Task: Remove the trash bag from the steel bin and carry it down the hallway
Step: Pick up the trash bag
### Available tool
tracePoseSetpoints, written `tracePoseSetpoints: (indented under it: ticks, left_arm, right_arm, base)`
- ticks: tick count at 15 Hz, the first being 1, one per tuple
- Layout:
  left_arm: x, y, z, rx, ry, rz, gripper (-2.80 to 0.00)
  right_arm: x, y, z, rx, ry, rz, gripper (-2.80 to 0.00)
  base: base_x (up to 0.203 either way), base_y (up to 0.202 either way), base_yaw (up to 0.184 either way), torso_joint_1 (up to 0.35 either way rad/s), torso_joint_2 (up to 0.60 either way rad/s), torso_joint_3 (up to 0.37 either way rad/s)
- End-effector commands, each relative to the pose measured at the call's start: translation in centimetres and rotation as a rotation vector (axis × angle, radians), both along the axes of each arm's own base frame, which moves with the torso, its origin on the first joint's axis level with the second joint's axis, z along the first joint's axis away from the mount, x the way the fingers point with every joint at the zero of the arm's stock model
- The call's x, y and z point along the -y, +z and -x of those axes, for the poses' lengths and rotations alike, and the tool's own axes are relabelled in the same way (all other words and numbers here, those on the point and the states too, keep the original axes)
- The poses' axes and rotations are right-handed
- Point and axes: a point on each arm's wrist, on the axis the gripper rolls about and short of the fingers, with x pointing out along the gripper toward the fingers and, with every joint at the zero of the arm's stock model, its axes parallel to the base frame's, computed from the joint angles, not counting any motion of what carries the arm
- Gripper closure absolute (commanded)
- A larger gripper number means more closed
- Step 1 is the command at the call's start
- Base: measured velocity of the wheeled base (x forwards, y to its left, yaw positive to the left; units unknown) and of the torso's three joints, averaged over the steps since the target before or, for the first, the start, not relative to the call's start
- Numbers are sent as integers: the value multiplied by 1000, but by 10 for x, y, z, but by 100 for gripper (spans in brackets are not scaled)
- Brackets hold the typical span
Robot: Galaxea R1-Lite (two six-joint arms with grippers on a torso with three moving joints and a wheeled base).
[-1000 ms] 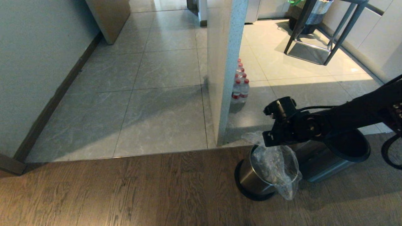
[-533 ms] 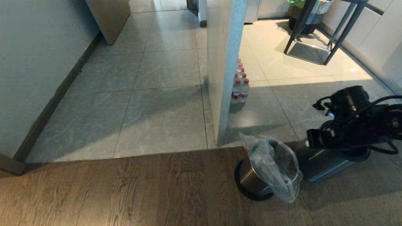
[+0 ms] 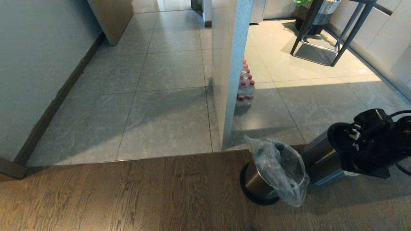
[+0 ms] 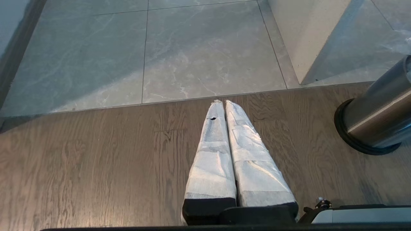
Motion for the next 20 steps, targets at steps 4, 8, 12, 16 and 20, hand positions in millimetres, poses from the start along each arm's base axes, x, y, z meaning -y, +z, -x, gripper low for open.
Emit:
tracePoseSetpoints:
  ticks: [4,8,12,16,20]
  left_arm:
    - [0,0,0,1,0,0,0]
    - [0,0,0,0,0,0,0]
    - [0,0,0,2,0,0,0]
    - [0,0,0,0,0,0,0]
    - [0,0,0,0,0,0,0]
  right_arm:
    - [8,-54,-50,-86,4,-67,0]
    - [-4,-73,-75,0,66,-93,0]
    - [-16,-71,-86,67,164,-249,0]
    - [-16,-79,-94,91,173,-242,0]
    - [-16,-90,-97,80,173,-244,0]
  base:
    - [0,0,0,0,0,0]
    - [0,0,0,0,0,0]
    - [0,0,0,0,0,0]
    - [0,0,0,0,0,0]
    - [0,0,0,0,0,0]
